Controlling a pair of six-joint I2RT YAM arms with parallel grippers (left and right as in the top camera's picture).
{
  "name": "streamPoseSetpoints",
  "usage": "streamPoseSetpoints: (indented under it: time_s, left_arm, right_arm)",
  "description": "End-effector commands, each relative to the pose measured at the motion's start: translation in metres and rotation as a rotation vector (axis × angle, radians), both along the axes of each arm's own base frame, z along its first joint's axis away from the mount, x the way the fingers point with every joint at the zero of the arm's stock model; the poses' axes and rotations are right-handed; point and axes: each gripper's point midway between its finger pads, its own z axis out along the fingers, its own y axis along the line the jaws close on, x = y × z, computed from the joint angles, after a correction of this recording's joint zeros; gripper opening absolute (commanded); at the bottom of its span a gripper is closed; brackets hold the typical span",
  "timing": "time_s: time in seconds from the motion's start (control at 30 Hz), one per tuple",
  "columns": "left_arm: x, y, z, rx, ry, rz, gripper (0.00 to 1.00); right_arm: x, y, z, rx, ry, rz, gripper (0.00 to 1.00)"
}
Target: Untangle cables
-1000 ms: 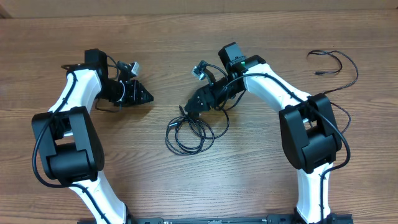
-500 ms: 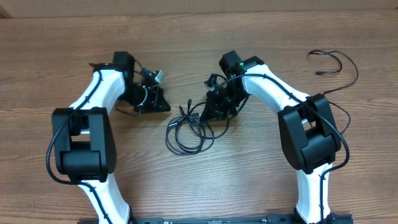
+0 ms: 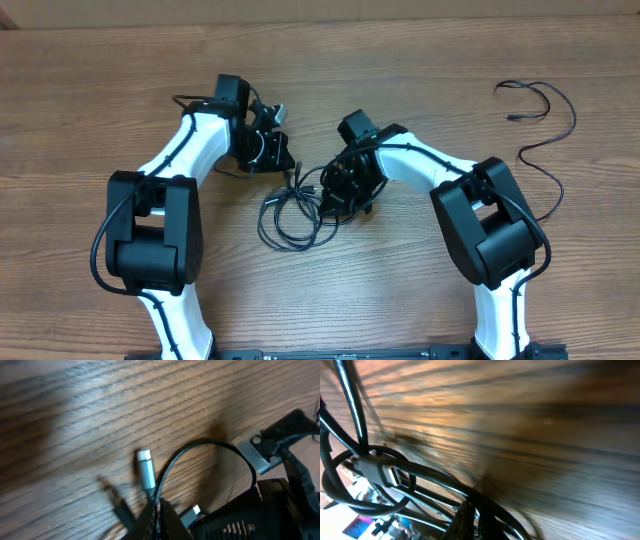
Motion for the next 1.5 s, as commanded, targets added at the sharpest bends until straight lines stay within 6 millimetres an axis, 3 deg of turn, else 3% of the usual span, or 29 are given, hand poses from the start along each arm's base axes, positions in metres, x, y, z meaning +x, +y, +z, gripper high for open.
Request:
streamPoseSetpoints:
  time_s: [0.0,0.17,0.27,0.33,0.43,0.6,0.73,0.9,1.0,1.23,1.47]
  left_arm:
    - [-0.003,0.002,-0.009,0.07,0.013,0.014,0.07]
    - [-0.009,0.01,-0.017,0.126,0.039,0.025,0.1]
    - [-0.018,0.014,-0.025,0.146,0.065,0.027,0.1]
    - [-0.024,0.021,-0.032,0.188,0.091,0.045,0.05]
    - [-0.036,0.028,-0.039,0.228,0.157,0.091,0.04]
    - [-0.058,0.018,-0.035,0.162,0.255,0.077,0.04]
    - [-0.069,0.015,-0.031,0.138,0.304,0.072,0.04]
    - [-0.043,0.014,-0.03,0.115,0.24,0.149,0.04]
    - [-0.026,0.011,-0.029,0.096,0.183,0.178,0.04]
    - [-0.004,0.0,-0.026,0.069,0.074,0.164,0.05]
    - [-0.006,-0.005,-0.029,0.1,0.06,0.144,0.05]
  right_arm:
    - [0.01,-0.01,-0.013,-0.101,-0.054,-0.05,0.04]
    - [0.03,-0.015,-0.015,-0.108,-0.159,-0.036,0.06]
    - [0.038,-0.017,-0.016,-0.109,-0.191,-0.038,0.17]
    - [0.043,-0.018,-0.015,-0.107,-0.21,-0.044,0.2]
    - [0.047,-0.017,-0.015,-0.099,-0.239,-0.024,0.2]
    - [0.047,-0.017,-0.015,-0.097,-0.247,-0.009,0.2]
    - [0.048,-0.014,-0.004,-0.059,-0.245,0.029,0.11]
    - [0.04,-0.009,0.04,0.0,-0.195,0.151,0.11]
    - [0.022,-0.003,0.049,0.025,-0.135,0.185,0.08]
    - [-0.014,0.012,0.036,-0.006,-0.056,0.222,0.04]
    - [-0.031,0.019,0.002,-0.138,-0.018,0.101,0.05]
